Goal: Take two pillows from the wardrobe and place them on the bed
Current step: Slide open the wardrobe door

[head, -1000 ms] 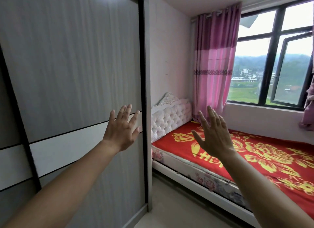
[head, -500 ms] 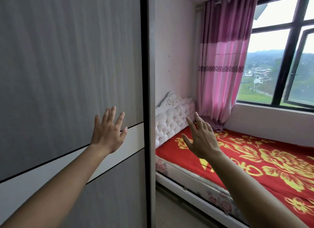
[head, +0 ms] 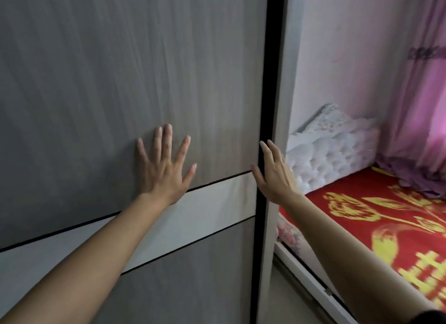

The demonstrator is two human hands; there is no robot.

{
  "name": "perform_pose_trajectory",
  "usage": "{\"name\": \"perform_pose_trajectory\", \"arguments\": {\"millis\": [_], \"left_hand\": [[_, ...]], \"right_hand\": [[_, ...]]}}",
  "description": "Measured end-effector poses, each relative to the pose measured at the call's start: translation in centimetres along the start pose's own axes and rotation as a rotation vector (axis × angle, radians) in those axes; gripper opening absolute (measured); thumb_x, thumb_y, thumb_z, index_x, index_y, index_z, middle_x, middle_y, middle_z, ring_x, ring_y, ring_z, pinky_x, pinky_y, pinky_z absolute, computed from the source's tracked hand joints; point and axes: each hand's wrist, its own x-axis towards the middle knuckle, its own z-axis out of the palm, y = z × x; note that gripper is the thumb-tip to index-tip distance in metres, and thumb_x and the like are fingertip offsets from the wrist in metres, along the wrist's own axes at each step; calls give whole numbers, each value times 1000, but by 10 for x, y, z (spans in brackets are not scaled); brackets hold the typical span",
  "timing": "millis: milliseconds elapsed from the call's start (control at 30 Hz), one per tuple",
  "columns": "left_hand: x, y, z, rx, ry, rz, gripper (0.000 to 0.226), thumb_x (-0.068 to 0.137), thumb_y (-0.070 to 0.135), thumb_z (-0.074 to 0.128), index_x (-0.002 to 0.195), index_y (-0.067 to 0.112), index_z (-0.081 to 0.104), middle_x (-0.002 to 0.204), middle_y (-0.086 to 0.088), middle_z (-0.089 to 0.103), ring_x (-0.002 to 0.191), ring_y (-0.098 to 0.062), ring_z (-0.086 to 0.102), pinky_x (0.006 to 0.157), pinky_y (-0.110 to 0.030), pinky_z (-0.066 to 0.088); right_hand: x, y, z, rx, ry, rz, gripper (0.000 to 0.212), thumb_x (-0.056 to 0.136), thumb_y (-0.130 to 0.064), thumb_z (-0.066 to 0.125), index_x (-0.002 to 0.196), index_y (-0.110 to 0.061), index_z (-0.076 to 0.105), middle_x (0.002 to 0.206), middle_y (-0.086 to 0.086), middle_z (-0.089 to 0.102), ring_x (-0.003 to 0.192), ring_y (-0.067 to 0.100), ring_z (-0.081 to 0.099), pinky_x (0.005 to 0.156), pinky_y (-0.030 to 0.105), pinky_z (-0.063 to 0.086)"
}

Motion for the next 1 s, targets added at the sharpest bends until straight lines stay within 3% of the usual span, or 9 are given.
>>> {"name": "perform_pose_trajectory", "arguments": {"millis": [133,200,267,333,467,700,1000], "left_hand": [[1,-7,44,159,106,-8,83,88,71,35,155,27,12,162,-18,0,149,-37,-6,110,-74,-2],[2,-9,56,209,187,-12,84,86,72,39,154,28,17,161,-18,6,149,-37,-2,110,-74,-3],[2,-11,60,216,251,16,84,85,72,42,153,28,19,162,-16,3,149,-36,-2,110,-73,-3],[2,-12,61,217,277,29,85,85,71,44,153,29,19,163,-12,-6,150,-35,-3,111,-72,-2],[3,-12,58,226,267,29,84,84,70,46,153,29,19,163,-8,-12,150,-32,-6,112,-71,-2],[-9,-29,46,262,173,17,80,88,69,41,153,30,15,162,-7,-18,149,-31,-11,113,-69,-5],[-53,-105,21,309,108,-21,81,90,68,39,155,29,10,161,-9,-18,149,-33,-11,113,-68,-6]], "right_hand": [[52,10,54,277,105,83,83,96,-56,45,156,-19,2,162,16,13,148,30,18,118,37,20],[72,12,77,423,119,200,90,91,-67,43,155,-28,-6,156,21,23,138,38,36,112,43,32],[78,11,92,447,198,250,91,87,-73,40,154,-35,-9,145,22,36,113,45,55,92,50,48],[80,12,103,447,284,240,90,87,-75,39,154,-36,-7,136,19,40,103,45,57,84,52,50],[83,16,115,474,356,246,90,88,-74,43,155,-35,-3,135,15,40,109,41,54,90,52,47],[72,3,110,532,337,204,88,90,-68,47,155,-36,-1,151,13,28,131,35,43,97,53,47],[40,-69,117,643,251,130,75,99,-51,43,155,-30,-2,159,7,21,144,25,27,105,32,32]]}}
